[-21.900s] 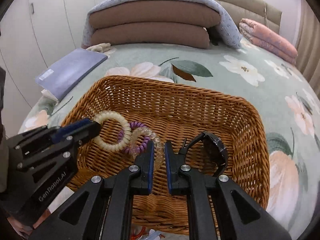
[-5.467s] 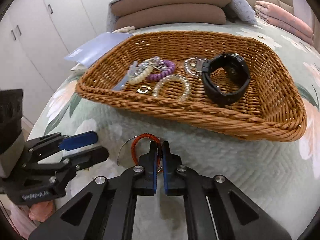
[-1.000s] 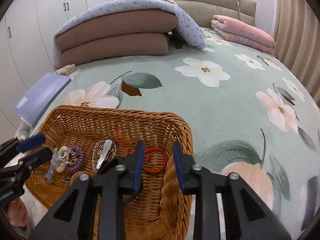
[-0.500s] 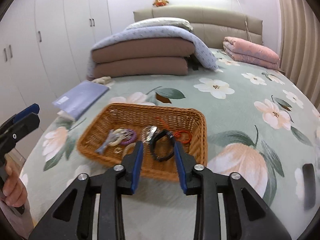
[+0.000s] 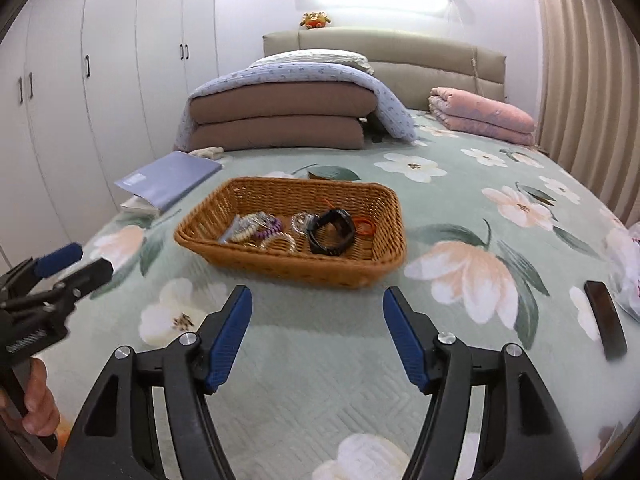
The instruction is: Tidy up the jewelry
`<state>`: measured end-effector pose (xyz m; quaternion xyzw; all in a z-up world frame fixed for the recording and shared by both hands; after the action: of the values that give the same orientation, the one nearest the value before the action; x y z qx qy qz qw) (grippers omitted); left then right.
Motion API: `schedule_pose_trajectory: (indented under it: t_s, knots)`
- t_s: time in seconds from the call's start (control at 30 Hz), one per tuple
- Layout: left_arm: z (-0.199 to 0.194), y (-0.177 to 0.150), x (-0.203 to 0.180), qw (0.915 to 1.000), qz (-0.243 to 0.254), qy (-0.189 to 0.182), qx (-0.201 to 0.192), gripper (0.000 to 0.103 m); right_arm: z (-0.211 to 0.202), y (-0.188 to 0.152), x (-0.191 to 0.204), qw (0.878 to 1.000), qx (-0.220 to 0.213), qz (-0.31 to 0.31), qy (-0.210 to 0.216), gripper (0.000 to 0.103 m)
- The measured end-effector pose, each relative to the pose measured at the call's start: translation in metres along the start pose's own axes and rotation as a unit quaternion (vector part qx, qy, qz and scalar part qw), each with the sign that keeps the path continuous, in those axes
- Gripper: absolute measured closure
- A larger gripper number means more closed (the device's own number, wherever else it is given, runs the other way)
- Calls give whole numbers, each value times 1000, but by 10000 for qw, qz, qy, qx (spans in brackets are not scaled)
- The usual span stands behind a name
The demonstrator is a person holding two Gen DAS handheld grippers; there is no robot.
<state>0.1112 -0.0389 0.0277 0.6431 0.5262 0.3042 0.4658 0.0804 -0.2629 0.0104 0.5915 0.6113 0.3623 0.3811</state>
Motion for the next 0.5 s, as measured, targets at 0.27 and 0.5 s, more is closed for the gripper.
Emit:
schedule_pose_trajectory:
  t_s: [0.27,0.5]
  knots:
    - [23,-48,-3,9981,260,551,126,27,4,-17,-10,9993,-179,-42,-319,32]
    - [20,-51,-6,9981,264,559,-25,27,1,-16,-7,9991,-286,-70,-310,32]
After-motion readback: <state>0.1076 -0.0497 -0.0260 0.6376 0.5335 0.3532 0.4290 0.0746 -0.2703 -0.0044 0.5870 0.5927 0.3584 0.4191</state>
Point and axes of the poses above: each gripper's, at about its wrist camera, not at the fingertips, and z roughly the way its jaws point, x to its left, y to its top, the point moved 9 cm from there along z, roughly the way its jaws point, and after that the axes turned 8 degrees about -x, right-handed, at the moved point
